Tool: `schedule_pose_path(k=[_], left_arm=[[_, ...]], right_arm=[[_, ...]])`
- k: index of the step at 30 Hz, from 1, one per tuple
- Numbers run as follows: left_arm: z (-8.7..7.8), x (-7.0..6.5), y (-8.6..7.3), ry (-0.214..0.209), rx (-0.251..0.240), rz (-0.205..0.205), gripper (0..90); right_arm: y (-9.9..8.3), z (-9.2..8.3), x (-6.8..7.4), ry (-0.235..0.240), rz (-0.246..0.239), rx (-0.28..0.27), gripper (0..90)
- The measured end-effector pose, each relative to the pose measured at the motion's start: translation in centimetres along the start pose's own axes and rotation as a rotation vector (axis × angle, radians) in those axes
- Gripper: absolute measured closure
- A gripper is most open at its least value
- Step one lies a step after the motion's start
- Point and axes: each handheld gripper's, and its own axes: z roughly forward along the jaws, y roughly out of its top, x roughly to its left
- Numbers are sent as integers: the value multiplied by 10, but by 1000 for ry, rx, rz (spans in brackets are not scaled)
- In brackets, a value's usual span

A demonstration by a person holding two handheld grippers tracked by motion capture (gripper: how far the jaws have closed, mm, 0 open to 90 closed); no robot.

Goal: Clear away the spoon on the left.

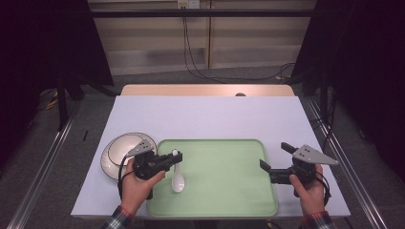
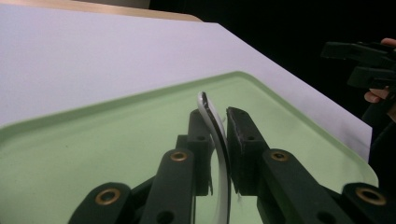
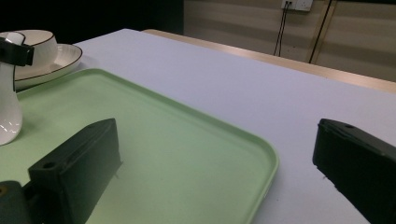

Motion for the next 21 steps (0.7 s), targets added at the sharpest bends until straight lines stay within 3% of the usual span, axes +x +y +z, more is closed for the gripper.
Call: schedule_pose_path(k=[6,8,21], left_arm=[[6,5,-4,30,5,22,763],[6,6,-4,60,13,23,758],[12,10,-7,95,34,21,711]], right_arm=[[0,0,1,0,-2,-2,3],[0,1,1,4,-2,-2,3],[0,0,1,6,-3,1,4]])
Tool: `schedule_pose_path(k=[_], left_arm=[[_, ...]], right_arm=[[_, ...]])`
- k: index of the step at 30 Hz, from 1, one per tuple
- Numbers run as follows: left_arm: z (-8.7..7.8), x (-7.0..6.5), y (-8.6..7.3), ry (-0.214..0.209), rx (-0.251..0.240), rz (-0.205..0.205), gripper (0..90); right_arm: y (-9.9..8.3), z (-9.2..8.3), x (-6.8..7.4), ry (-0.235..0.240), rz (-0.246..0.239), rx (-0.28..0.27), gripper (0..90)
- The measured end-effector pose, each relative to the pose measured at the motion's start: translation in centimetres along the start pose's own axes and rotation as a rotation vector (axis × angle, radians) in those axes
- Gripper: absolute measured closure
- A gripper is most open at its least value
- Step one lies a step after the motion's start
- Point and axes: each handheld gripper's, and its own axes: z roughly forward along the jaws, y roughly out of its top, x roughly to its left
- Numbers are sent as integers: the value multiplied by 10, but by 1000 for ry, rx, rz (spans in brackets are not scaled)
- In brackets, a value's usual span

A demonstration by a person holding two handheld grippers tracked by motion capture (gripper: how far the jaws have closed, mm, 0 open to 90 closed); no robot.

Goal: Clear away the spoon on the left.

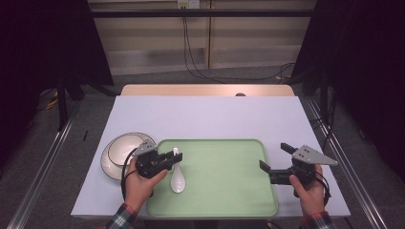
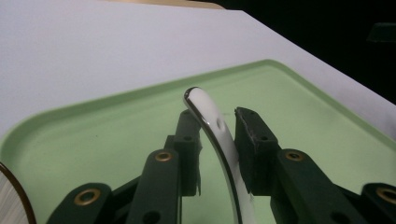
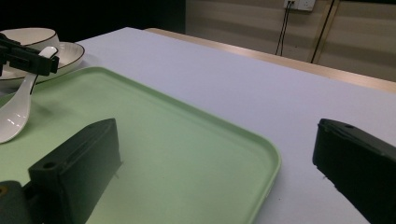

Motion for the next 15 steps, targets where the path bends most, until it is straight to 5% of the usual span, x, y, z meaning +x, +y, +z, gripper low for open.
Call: schedule_pose_path(k=[15], left_arm=[[3,1,-3,47,15,-8,675]], right_arm=[[0,0,1,6,-6,2,4]])
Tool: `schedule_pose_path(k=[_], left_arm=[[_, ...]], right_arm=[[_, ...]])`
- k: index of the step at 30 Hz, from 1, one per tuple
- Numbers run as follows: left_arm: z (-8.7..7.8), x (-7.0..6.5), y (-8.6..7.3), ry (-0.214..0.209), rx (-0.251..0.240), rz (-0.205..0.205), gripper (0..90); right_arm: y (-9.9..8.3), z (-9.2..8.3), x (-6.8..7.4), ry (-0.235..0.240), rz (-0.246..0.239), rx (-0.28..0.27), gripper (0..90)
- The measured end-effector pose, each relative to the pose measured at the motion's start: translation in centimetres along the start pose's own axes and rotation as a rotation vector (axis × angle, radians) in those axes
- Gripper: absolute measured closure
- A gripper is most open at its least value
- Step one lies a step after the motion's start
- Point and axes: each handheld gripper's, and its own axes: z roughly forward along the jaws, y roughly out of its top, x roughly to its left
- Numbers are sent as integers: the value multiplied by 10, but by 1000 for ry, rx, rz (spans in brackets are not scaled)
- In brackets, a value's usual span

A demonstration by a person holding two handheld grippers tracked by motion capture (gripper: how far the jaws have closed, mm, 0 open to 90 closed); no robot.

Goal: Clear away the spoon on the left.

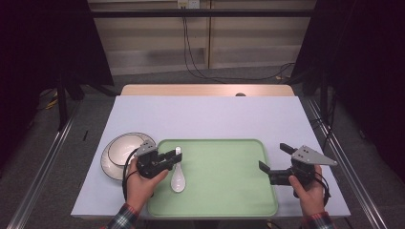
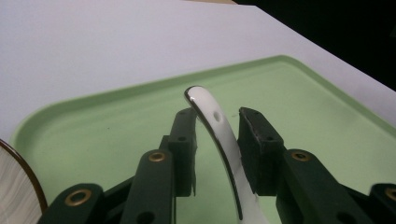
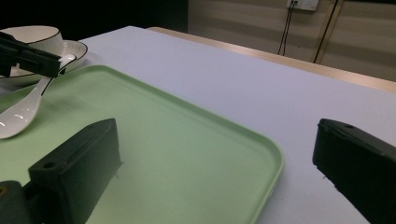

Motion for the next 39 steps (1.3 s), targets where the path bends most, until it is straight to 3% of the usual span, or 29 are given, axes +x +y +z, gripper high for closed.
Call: schedule_pose_path(k=[11,15,27,39], left_arm=[[1,0,-1,25,1,-6,635],[0,-2,0,39,4,10,613],[-4,-2,3,56,-27,12,577],[-9,-3,10,34,-46,24,482]], right_arm=[[0,0,1,3,-2,1,4],[0,0,0,4,-1,0,4],[0,-1,0,5,-1,0,4],[-1,-1,0,8,-3,6,4]])
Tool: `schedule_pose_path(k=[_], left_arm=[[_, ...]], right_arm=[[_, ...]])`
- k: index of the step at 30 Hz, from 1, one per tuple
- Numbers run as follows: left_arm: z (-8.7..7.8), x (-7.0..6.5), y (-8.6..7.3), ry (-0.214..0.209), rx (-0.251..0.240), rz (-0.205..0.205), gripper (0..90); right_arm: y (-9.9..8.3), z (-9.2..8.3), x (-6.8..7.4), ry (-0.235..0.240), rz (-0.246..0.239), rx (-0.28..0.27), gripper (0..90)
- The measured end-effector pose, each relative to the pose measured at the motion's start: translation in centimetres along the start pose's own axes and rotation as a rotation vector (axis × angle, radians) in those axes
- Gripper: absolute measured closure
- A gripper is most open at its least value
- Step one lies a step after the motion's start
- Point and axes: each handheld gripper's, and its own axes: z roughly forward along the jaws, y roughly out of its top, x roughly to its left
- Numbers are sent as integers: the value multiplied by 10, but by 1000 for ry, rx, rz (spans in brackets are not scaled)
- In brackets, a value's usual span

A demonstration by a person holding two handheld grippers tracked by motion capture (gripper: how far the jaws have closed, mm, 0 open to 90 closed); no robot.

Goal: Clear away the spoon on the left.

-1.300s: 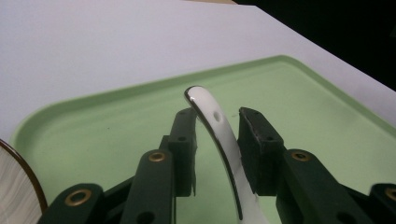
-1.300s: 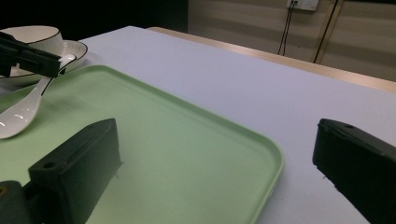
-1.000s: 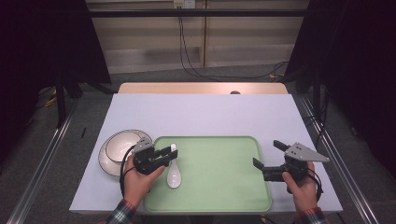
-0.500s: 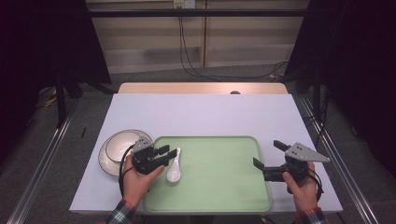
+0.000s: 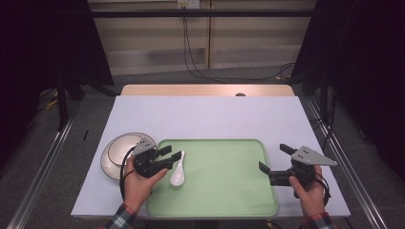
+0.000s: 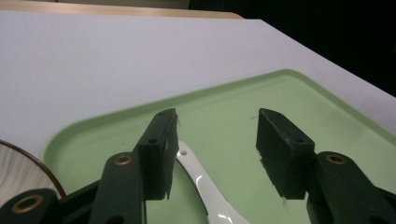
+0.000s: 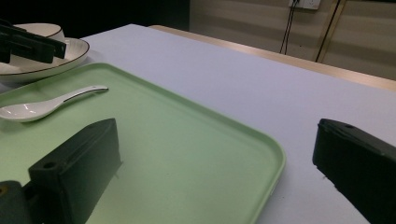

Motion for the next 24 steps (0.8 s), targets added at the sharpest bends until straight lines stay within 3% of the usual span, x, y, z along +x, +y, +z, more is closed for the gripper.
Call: schedule_pose_path(k=[12,17,18,24], left_arm=[[-6,-1,8,-24,-44,29,325],[-9,-3,12,-34,-44,39,265],[-9,-3,13,-53,-44,39,256],[-13,-3,17,-55,-50,66,196]], right_arm=[[0,-1,0,0,3,7,4],[-1,0,0,0,0,8,4],[-1,0,0,-1,-2,8,4],[-1,0,-1,-1,0,8,4]])
